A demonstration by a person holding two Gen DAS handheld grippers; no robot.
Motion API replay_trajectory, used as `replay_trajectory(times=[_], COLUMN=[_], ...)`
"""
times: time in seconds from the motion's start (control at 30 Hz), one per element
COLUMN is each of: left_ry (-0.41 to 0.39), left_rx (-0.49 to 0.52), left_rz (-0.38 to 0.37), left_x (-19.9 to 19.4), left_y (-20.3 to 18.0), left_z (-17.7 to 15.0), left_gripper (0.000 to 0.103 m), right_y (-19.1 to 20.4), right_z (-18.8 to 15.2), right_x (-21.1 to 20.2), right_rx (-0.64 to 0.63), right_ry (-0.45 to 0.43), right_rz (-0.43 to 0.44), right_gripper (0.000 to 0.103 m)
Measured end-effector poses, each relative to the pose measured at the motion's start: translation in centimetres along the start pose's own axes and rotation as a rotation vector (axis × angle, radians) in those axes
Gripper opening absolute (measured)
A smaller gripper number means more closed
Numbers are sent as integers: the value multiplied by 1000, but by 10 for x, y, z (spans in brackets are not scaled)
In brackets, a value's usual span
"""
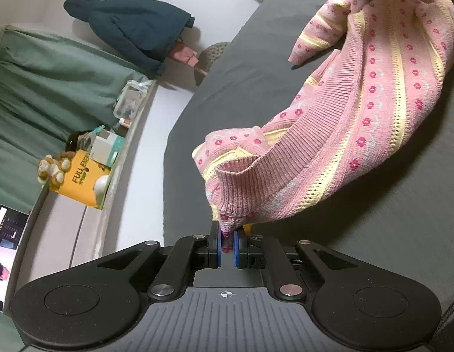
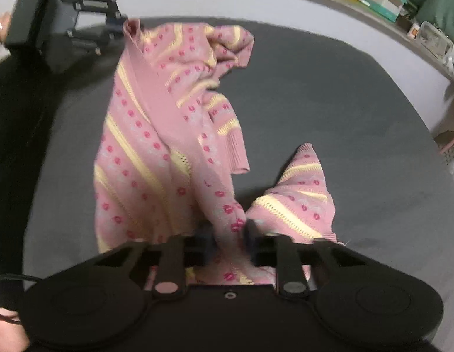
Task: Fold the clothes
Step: 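Lift the sweater by both cuffs with both grippers, holding it hanging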
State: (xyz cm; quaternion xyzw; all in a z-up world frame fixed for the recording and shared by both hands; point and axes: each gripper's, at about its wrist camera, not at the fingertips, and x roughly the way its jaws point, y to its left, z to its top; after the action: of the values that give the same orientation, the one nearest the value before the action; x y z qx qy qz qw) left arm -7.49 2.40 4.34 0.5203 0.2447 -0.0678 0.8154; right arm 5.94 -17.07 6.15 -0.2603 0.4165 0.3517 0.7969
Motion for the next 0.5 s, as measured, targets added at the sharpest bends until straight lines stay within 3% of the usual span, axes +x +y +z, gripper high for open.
replay_trajectory(times=[0.1,0.2,0.33,0.5], left_ry=[-9,-18,-29,-33], left_rx=[-1,2,35,61], left_rz=[1,1,-2,-4], left_x=[-3,-6,-11,-13], left_y=[-2,-5,-13,-21], left_z=[-1,-1,-1,2], left_gripper=[7,7,7,7], right_y=[24,57,108,148], right_z=[-11,-26,-51,-69], right_x=[-27,-52,-56,-46], right_rx=[-21,-97,-244,-439], right_ry=[-103,-151,-75,-14], right_rz=[-8,-13,-19,-172], right_gripper=[13,13,16,20])
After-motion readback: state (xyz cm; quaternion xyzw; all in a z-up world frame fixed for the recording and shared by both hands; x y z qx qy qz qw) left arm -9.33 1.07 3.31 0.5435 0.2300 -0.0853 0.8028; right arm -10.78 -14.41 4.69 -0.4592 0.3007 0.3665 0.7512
